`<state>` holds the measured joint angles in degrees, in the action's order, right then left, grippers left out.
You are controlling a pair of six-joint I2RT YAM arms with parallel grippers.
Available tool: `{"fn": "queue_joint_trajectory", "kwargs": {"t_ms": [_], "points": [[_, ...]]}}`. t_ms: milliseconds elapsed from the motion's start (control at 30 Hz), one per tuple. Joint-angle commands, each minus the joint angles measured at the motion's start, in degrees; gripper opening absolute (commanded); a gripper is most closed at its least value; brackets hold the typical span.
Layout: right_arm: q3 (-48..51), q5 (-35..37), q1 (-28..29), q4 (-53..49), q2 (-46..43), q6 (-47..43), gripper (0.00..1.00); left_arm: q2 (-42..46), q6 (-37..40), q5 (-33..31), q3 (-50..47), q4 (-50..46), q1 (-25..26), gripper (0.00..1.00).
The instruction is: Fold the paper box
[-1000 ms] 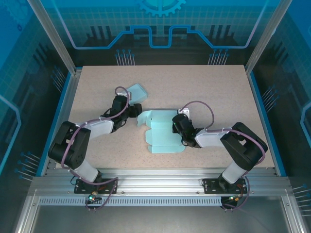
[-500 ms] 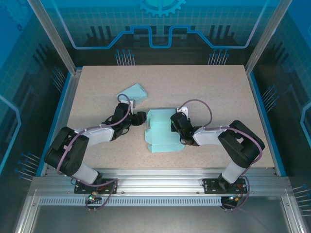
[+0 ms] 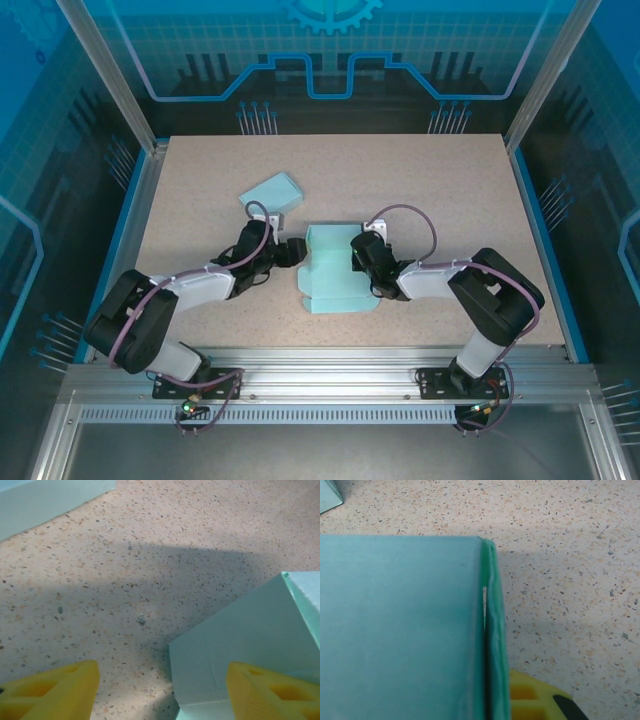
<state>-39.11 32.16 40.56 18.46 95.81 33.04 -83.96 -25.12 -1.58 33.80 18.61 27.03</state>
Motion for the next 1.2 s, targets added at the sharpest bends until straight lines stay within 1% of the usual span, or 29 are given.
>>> {"fn": "queue_joint_trajectory", "kwargs": {"t_ms": [0,200,267,467,667,800,1033,1100,1167], "points": [[-0.8,-1.1,0.8,-2.1,1.4,0.3,0.00,-0.8,1.7,2.0,0.6,0.5,1.4,0.69],[-0.7,-1.2,0.9,-2.2,1.5,0.2,0.00,-0.6,4.8,2.2,0.9,-1.4,3.4,0.68],[-0.7,-1.2,0.9,-2.1,1.5,0.2,0.00,-0.2,5.8,2.1,0.6,-2.4,3.9,0.65],[-1.2,-1.5,0.9,-1.9,2.3,0.1,0.00,-0.5,8.6,2.0,-0.2,-1.9,4.4,0.64],[-0.8,-2.2,1.0,-1.3,1.9,0.0,0.00,-2.9,12.2,2.7,2.3,-0.3,4.8,0.65],[-0.3,-3.4,1.1,-0.3,1.7,-1.1,0.00,-5.0,13.3,0.6,4.3,-0.4,4.9,0.65],[-0.1,-4.1,1.4,0.2,1.5,-1.8,0.00,-8.7,14.4,-8.9,5.7,4.1,5.0,0.65],[-0.1,-4.2,1.5,0.2,1.5,-2.0,0.00,-9.7,14.7,-10.7,6.3,5.0,5.1,0.65],[0.0,-4.3,1.5,0.2,1.4,-2.1,0.00,-10.8,14.6,-12.5,6.6,5.9,5.2,0.62]]}}
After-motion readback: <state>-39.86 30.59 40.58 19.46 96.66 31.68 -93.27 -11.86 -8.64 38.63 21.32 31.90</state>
